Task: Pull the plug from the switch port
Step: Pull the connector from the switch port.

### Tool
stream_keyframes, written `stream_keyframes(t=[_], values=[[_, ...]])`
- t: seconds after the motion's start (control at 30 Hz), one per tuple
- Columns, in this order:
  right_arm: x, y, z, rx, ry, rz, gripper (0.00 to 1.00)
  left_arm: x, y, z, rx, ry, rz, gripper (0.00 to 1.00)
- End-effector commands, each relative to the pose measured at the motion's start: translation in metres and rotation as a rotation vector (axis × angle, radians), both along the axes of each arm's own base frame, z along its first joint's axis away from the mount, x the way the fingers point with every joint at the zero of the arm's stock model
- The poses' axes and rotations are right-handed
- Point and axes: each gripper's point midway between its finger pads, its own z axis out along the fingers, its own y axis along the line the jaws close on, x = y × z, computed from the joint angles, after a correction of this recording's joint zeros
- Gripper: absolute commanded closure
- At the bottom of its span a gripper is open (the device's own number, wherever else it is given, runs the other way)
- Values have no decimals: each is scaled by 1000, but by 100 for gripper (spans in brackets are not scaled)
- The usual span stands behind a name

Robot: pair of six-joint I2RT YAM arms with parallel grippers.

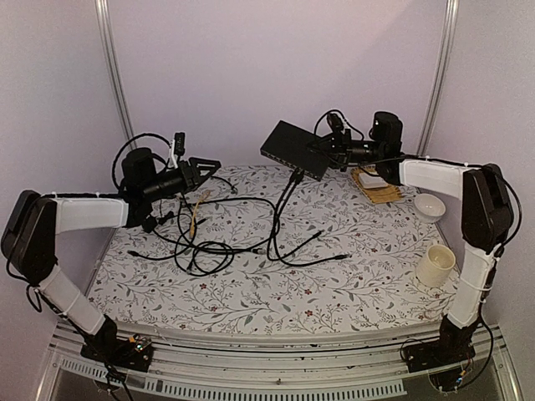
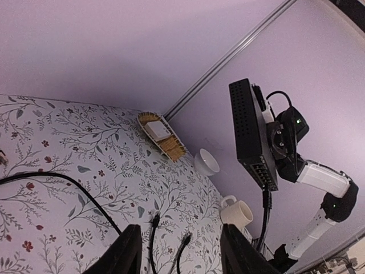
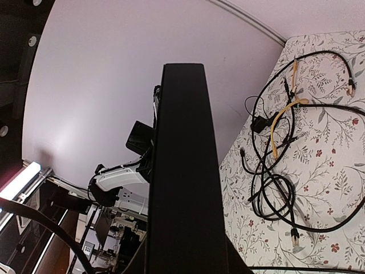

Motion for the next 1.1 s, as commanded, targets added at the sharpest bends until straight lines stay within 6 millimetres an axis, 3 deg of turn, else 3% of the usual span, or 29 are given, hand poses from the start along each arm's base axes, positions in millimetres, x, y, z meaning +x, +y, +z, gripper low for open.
stream_keyframes(t=[0.0, 0.37, 0.77, 1.07], values=[[-2, 16, 31, 68, -103, 33, 98, -22, -35, 4, -15, -82, -152, 51], [7, 46, 0, 72, -34, 79, 98, -50, -70, -20, 11, -86, -303, 52], [14, 67, -26, 64, 22, 103, 98, -68, -80, -37, 31, -79, -358, 52], [7, 85, -37, 63, 53, 138, 98, -73, -88, -41, 25, -82, -389, 51]])
